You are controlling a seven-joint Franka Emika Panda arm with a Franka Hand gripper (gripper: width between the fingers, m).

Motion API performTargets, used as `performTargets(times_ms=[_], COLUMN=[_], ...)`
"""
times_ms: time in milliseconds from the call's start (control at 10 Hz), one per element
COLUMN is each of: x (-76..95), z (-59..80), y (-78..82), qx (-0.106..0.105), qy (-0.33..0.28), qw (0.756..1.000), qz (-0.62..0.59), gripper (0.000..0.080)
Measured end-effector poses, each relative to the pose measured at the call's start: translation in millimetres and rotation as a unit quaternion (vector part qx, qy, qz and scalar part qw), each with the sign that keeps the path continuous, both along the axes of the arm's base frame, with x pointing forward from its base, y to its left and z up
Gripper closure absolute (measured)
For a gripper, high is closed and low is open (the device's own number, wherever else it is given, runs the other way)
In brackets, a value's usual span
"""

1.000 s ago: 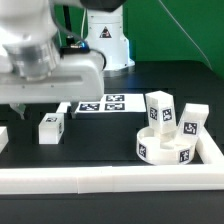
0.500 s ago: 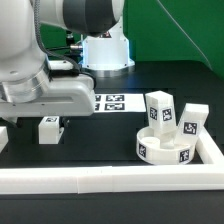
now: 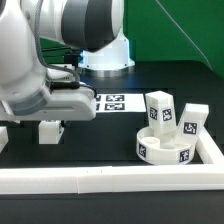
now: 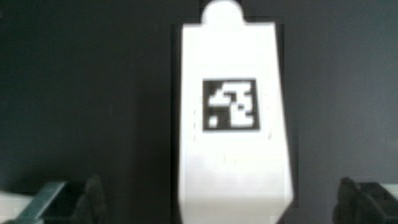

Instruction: Assemble stool

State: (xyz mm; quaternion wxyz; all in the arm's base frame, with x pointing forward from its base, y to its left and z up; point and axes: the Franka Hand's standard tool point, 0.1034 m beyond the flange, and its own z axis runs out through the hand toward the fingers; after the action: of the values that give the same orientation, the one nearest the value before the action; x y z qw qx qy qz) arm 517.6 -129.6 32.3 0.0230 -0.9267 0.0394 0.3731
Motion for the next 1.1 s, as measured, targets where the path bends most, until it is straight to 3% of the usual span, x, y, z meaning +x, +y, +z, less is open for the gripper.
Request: performTargets(times_ms=[400, 900, 1000, 1100], x=[-10.8, -14.7, -14.0, -14.1], z=[-7.8, -22.6, -24.2, -25.3], y=[5.5, -2.6, -0.5, 0.0], qx=[0.004, -0.007, -0.007, -0.007], qy=[0.091, 0.078, 0.076, 0.075], qw=[0.996, 0.997, 0.997, 0.997], qz=[0.0, -0.008, -0.007, -0.006], gripper=[0.0151, 0.0151, 0.0278, 0.0278])
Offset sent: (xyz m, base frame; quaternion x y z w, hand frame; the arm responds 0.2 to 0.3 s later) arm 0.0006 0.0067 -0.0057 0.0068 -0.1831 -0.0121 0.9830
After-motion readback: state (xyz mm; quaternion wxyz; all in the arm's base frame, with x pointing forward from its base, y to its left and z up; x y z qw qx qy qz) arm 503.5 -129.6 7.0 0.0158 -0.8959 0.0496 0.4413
